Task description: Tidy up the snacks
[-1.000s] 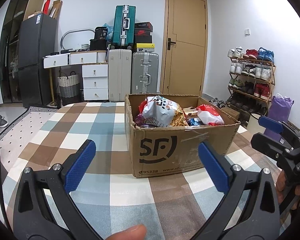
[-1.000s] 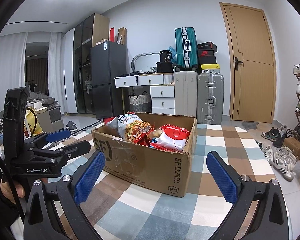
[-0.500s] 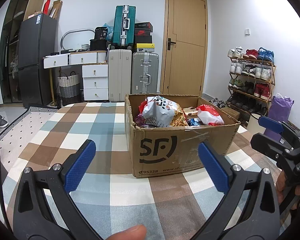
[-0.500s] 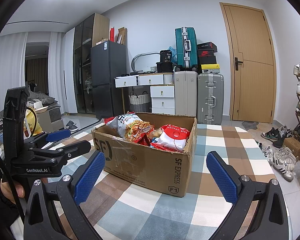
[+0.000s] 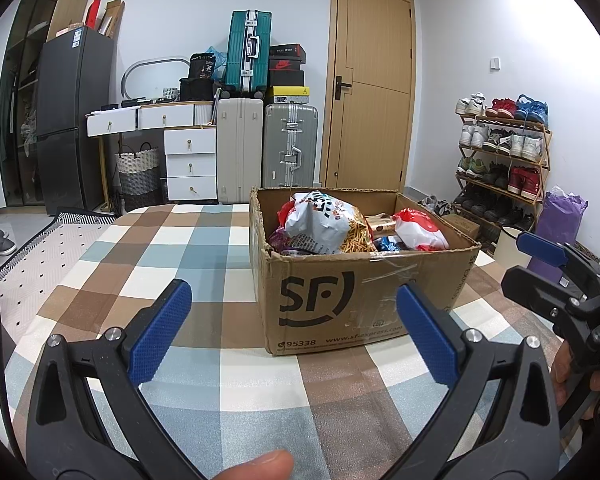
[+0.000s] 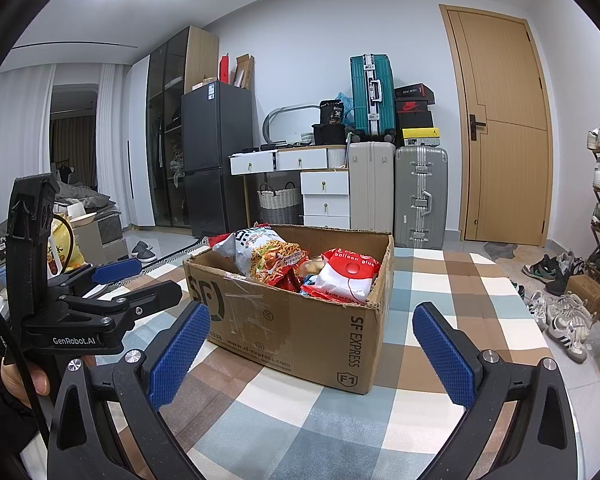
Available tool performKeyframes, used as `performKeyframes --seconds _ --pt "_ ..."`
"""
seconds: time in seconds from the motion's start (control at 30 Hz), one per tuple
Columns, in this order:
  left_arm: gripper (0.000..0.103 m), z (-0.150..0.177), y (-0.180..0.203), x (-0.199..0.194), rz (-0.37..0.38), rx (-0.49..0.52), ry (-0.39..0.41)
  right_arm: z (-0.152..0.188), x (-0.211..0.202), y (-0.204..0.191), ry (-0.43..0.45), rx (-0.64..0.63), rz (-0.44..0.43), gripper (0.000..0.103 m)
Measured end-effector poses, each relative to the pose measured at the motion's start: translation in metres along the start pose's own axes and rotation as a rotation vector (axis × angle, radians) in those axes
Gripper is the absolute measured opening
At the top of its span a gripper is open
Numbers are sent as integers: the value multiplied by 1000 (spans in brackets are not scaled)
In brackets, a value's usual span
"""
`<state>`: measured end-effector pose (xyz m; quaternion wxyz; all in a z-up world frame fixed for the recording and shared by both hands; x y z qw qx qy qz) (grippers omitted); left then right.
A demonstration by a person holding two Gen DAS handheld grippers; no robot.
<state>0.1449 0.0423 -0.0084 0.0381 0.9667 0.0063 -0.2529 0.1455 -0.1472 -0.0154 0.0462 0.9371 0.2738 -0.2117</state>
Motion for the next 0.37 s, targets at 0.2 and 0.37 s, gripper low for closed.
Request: performKeyframes --seconds 0.2,0.37 --pt "102 1 1 -1 0 -1 1 0 0 0 -1 1 0 103" --pt "102 2 0 0 1 -2 -3 0 -1 0 -1 1 0 103"
Point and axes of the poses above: each gripper's, at about its wrist camera, not at the fingertips, and x roughly the way its jaws point, y to its right, z to its underside, the point moved 2 cm from there along x, roughly the way its jaws point, and after that the axes turned 9 degrees about -y, right-handed, at the moved point
